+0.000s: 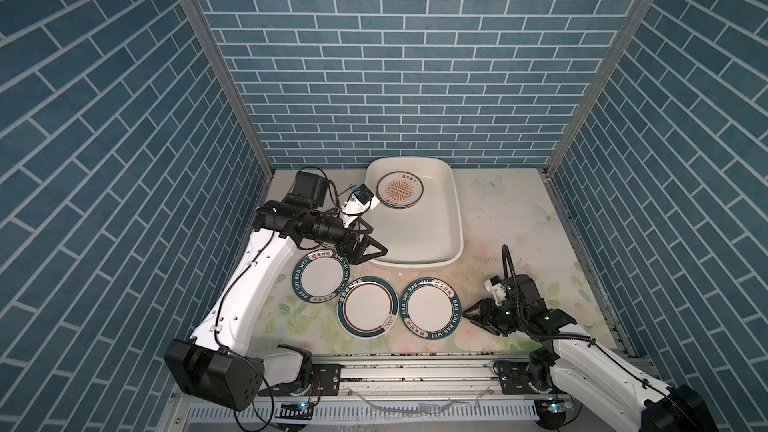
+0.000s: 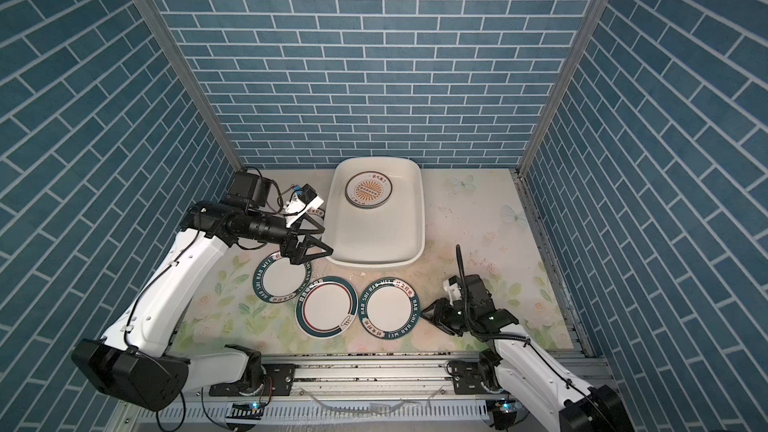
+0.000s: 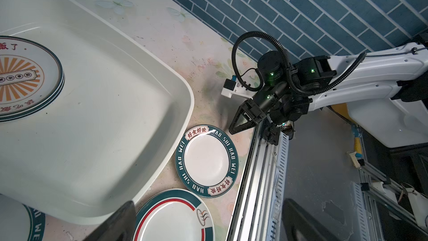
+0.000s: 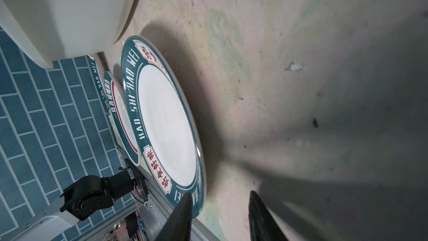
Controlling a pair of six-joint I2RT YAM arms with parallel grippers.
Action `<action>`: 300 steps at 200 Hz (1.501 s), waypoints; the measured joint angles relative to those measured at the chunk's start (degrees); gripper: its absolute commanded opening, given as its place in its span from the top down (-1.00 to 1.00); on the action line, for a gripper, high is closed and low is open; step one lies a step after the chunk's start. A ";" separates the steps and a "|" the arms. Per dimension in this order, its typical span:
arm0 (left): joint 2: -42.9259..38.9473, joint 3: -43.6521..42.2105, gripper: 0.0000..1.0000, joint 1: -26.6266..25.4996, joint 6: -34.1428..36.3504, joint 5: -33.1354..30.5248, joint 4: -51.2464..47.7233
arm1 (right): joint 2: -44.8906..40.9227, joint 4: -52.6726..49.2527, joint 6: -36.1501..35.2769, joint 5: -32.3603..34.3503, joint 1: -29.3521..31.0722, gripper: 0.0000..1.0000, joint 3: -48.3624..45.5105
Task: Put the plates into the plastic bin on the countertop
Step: 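Lower the right gripper onto the nearest green-rimmed plate's rim and close it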
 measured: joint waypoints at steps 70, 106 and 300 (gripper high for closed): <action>0.00 0.04 -0.99 0.00 0.02 0.55 -0.20 | 5.53 4.92 -0.02 -1.27 0.44 0.23 0.17; 0.00 0.07 -0.99 0.00 0.02 0.57 -0.20 | 9.51 7.02 -0.44 -1.66 0.98 0.28 1.57; 0.00 0.04 -0.99 0.00 0.00 0.57 -0.09 | 23.17 16.11 -1.81 -0.70 3.19 0.57 5.81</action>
